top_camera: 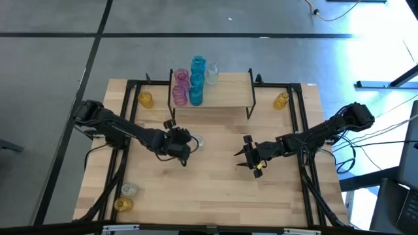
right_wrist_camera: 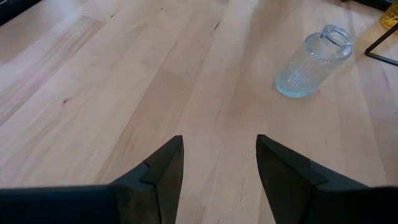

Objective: Sort vases onto shelf
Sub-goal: Put the top transparent flower vase on the shelf aligned with the other transparent flower vase

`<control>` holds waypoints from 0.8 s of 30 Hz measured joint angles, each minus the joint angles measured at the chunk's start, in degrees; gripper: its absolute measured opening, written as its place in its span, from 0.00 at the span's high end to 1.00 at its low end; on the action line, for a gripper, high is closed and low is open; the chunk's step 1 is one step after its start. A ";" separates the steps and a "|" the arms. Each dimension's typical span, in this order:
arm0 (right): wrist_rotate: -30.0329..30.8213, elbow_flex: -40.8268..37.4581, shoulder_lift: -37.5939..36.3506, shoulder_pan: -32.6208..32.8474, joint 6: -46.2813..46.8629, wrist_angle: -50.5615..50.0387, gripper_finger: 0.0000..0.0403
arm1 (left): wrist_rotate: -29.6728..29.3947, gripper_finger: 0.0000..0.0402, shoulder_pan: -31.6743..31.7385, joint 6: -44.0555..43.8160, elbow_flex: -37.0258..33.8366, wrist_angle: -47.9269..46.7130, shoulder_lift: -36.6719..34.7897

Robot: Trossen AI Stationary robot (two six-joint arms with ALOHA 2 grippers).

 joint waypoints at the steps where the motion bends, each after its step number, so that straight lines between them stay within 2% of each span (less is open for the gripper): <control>1: 0.00 0.00 0.00 -0.01 0.00 -0.01 0.54 | -0.28 0.68 0.63 -0.58 -1.25 1.48 0.14; 8: 0.07 0.00 0.00 -0.02 -0.13 0.04 0.54 | -0.02 0.68 4.37 3.12 -8.88 21.25 1.56; 11: 0.07 0.00 0.00 -0.02 -0.21 0.04 0.54 | 0.38 0.68 5.46 5.42 -10.54 26.02 1.60; 19: 0.09 0.00 0.00 -0.02 -0.26 0.02 0.54 | 7.05 0.68 5.81 8.51 -11.48 29.19 1.64; 24: 0.11 0.00 0.00 -0.02 -0.26 0.02 0.54 | 8.61 0.68 4.33 8.52 -11.48 29.19 1.64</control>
